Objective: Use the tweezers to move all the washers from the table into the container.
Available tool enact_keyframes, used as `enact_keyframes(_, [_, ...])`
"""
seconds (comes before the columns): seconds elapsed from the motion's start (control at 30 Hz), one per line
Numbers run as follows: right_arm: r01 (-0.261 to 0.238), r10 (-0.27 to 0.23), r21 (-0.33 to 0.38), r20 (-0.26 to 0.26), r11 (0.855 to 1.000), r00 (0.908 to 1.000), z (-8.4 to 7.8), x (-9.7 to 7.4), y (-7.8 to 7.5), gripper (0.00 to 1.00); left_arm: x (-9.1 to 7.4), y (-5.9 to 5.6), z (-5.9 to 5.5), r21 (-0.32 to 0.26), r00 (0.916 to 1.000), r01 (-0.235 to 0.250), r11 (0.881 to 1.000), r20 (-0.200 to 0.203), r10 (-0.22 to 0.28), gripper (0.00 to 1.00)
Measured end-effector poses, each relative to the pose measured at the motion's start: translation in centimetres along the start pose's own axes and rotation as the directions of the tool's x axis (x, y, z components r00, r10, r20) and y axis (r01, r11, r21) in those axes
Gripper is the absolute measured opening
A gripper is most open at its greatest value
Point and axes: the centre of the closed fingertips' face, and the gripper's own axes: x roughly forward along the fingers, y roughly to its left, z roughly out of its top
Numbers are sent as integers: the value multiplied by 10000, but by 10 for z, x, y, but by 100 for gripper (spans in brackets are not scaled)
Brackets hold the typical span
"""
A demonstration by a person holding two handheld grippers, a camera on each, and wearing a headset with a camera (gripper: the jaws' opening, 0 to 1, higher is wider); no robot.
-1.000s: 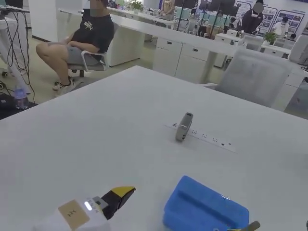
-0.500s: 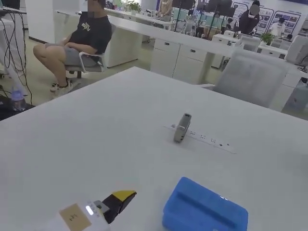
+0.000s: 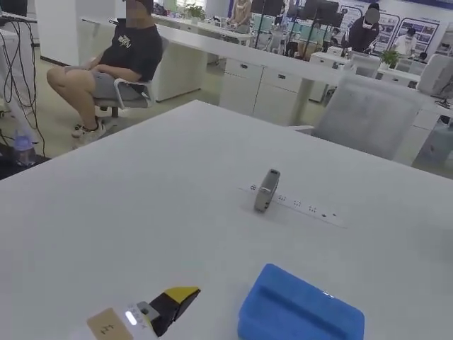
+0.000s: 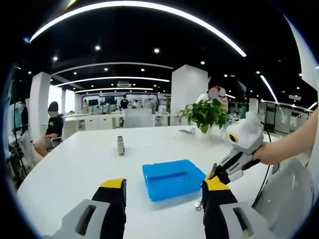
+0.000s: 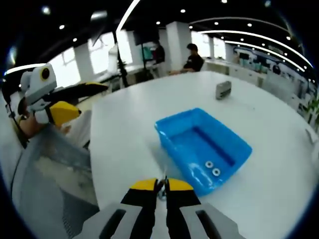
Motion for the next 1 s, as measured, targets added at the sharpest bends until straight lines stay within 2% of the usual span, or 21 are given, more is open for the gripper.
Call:
enact_keyframes(0.2, [65, -74, 373, 236, 9993, 9997, 1, -2, -4, 2, -1, -1, 3, -89, 9998, 70, 9999, 161, -69, 62])
enact_keyframes(0.43, [23, -59, 527, 690, 9986, 9976, 16, -14, -5, 2, 0, -2, 3, -98, 9998, 77, 9999, 157, -76, 62])
enact_keyframes(0.73, [-8, -96, 680, 1533, 9977, 9881, 50, -30, -13, 2, -1, 0, 3, -111, 9999, 27, 9999, 139, -26, 61])
enact_keyframes(1.0, [104, -284, 906, 2002, 9958, 9793, 72, -32, -32, 2, -1, 0, 3, -106, 9999, 1, 9999, 140, 0, 61])
